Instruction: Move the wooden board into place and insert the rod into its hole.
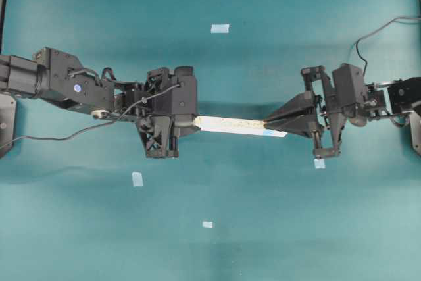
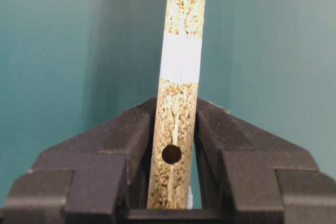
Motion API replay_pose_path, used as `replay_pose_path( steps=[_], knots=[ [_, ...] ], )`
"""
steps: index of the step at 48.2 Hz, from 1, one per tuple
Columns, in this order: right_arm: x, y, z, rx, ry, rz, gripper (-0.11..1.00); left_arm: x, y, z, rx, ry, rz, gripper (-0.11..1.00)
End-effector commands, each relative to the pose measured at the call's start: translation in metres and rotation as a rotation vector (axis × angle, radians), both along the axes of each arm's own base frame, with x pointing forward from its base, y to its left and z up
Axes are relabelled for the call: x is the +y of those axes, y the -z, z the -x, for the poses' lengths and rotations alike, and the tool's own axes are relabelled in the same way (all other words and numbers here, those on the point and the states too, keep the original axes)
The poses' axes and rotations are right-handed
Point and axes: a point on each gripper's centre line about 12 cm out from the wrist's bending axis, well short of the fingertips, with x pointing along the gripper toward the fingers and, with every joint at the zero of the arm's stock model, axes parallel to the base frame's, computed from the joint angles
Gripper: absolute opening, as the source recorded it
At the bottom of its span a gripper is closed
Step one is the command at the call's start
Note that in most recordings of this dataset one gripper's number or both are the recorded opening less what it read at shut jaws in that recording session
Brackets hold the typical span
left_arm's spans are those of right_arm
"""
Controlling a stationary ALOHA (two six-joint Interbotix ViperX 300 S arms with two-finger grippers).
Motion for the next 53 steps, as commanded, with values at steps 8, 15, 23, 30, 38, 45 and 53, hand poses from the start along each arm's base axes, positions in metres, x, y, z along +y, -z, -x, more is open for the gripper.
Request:
replay_pose_path(
  steps=[8, 15, 23, 30, 38, 45, 53],
  knots=[
    [0.0, -0.006, 0.008, 0.003, 0.005, 0.007, 0.09, 0.002, -0.008, -0.003, -0.022, -0.007, 0.002, 0.21],
    [0.001, -0.002, 0.006, 0.042, 0.001, 0.018, 0.09, 0.002, -0.008, -0.003, -0.022, -0.007, 0.002, 0.21],
    [0.003, -0.002, 0.002, 0.06, -0.013, 0.028, 0.09, 0.002, -0.008, -0.003, -0.022, -0.009, 0.003, 0.21],
    [0.004, 0.01, 0.006, 0.16, -0.018, 0.035, 0.09, 0.002, -0.009, -0.004, -0.025, -0.008, 0.003, 0.21],
    [0.009, 0.011, 0.004, 0.198, -0.033, 0.043, 0.09, 0.002, -0.009, -0.004, -0.026, -0.008, 0.003, 0.21],
    [0.01, 0.007, 0.0, 0.205, -0.03, 0.048, 0.09, 0.002, -0.009, -0.004, -0.026, -0.008, 0.003, 0.21],
    [0.006, 0.008, -0.003, 0.305, -0.002, 0.053, 0.09, 0.002, -0.01, -0.005, -0.029, -0.008, 0.003, 0.21]
  ],
)
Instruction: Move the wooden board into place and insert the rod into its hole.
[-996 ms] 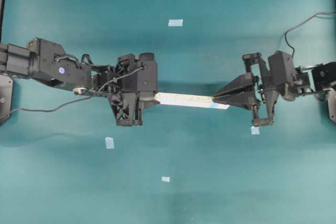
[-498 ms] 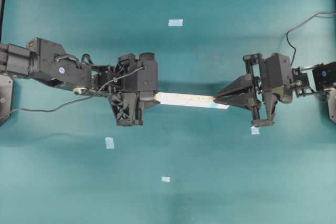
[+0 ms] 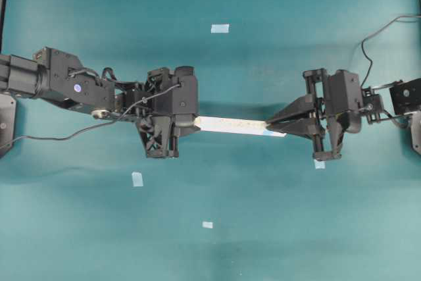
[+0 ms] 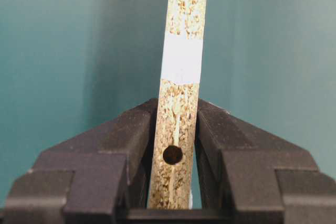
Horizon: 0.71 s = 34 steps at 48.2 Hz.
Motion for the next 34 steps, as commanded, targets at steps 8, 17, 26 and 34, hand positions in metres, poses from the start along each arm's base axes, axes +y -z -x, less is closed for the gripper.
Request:
replay_pose_path(
  steps=[8, 17, 26, 34],
  knots=[
    [0.001, -0.006, -0.006, 0.069, -0.004, 0.022, 0.09, 0.002, -0.01, -0.006, -0.032, -0.008, 0.002, 0.21],
    [0.003, -0.011, -0.006, 0.059, -0.013, 0.024, 0.09, 0.001, -0.01, -0.006, -0.032, -0.005, 0.001, 0.21],
    [0.0, -0.017, -0.009, 0.073, 0.005, 0.032, 0.48, 0.001, -0.01, -0.006, -0.032, -0.005, 0.001, 0.21],
    [-0.002, -0.032, -0.011, 0.057, 0.009, 0.058, 0.81, 0.001, -0.01, -0.006, -0.032, -0.005, 0.001, 0.21]
  ],
)
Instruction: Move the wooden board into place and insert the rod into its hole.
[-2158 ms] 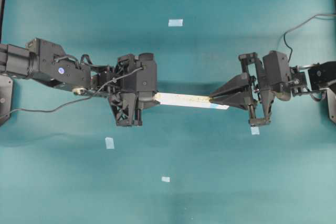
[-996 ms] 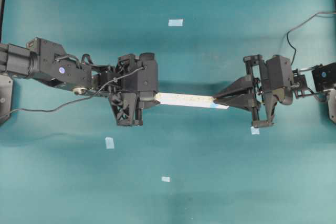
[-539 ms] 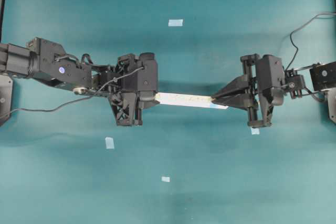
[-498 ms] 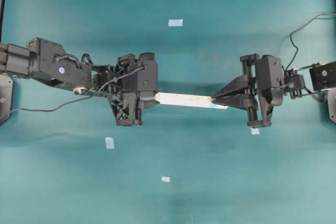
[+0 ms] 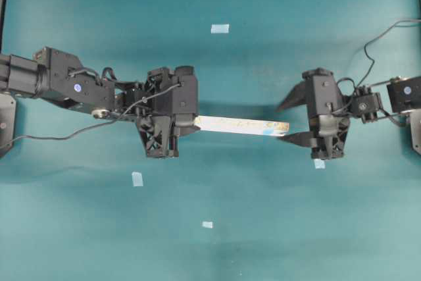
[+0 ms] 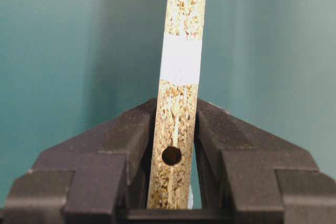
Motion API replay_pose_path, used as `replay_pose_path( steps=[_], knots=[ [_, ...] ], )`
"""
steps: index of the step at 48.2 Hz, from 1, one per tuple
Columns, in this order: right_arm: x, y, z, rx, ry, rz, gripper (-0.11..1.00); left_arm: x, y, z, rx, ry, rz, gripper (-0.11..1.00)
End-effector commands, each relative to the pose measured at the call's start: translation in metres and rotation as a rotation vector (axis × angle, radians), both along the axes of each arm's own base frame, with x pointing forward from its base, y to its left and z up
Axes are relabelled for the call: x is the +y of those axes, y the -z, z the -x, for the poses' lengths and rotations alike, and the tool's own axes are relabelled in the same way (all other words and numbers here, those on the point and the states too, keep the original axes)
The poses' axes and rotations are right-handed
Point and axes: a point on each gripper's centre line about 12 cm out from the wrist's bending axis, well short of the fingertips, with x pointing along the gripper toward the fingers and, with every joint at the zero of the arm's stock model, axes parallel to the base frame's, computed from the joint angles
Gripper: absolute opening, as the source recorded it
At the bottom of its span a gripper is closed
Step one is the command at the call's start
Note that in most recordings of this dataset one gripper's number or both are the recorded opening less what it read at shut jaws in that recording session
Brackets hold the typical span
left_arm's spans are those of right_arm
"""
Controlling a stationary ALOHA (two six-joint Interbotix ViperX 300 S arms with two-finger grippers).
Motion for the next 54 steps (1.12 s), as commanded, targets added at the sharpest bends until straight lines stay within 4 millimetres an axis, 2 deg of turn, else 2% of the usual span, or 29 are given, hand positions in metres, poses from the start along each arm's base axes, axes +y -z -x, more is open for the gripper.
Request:
replay_pose_path(
  steps=[1, 16, 26, 27, 33, 36, 46, 54],
  knots=[
    [-0.001, -0.02, -0.005, -0.056, 0.005, 0.007, 0.8, 0.002, -0.01, -0.006, -0.034, -0.007, 0.001, 0.21],
    [-0.003, -0.06, 0.002, -0.147, 0.019, 0.029, 0.8, 0.002, -0.01, -0.006, -0.034, -0.008, 0.002, 0.21],
    [-0.004, -0.062, 0.005, -0.134, 0.028, 0.033, 0.8, 0.003, -0.011, -0.006, -0.035, -0.01, 0.002, 0.23],
    [-0.004, -0.062, 0.005, -0.134, 0.028, 0.033, 0.8, 0.002, -0.011, -0.006, -0.035, -0.008, 0.002, 0.26],
    [-0.004, -0.063, 0.005, -0.134, 0.029, 0.032, 0.8, 0.002, -0.011, -0.006, -0.037, -0.007, 0.001, 0.62],
    [-0.004, -0.062, 0.006, -0.132, 0.029, 0.032, 0.8, 0.002, -0.013, -0.006, -0.04, -0.007, 0.001, 0.77],
    [-0.004, -0.058, 0.008, -0.118, 0.031, 0.03, 0.8, 0.002, -0.021, -0.006, -0.061, -0.007, 0.001, 0.73],
    [-0.004, -0.058, 0.009, -0.118, 0.031, 0.03, 0.8, 0.002, -0.038, -0.002, -0.098, -0.006, -0.001, 0.73]
  ],
)
